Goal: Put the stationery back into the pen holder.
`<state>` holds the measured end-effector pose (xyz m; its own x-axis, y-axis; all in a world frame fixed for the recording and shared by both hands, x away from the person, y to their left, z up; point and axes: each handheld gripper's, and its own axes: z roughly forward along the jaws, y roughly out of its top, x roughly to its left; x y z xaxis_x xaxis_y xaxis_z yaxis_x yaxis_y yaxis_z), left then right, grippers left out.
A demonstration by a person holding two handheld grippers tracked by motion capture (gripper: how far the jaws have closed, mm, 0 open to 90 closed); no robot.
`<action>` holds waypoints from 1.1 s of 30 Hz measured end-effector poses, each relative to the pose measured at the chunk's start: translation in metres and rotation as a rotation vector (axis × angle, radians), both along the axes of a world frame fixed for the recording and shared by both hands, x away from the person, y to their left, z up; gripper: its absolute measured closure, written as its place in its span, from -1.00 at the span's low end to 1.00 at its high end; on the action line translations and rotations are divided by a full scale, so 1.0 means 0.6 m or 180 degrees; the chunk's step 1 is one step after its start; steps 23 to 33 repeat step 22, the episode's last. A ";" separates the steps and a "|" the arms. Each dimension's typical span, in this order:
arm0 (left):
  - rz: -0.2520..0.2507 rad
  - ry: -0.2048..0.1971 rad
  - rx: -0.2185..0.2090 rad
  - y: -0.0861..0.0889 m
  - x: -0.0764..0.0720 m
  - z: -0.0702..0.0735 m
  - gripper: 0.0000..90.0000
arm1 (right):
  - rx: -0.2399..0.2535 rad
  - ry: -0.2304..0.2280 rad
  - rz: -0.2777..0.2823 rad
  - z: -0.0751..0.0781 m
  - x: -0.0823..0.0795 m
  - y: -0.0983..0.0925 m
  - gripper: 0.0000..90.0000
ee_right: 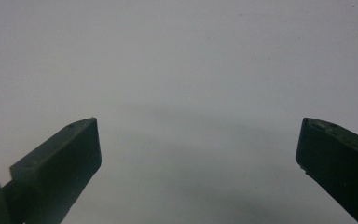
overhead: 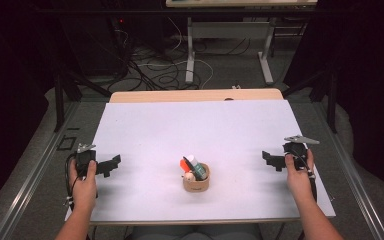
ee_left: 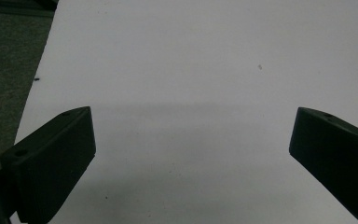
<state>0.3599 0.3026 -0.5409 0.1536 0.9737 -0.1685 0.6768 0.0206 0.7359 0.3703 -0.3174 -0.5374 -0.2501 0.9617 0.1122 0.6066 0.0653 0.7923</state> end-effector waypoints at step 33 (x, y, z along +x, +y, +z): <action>-0.0035 0.0039 0.0047 -0.004 0.004 -0.002 -0.99 | -0.0065 0.0083 -0.0015 -0.006 0.001 -0.003 -1.00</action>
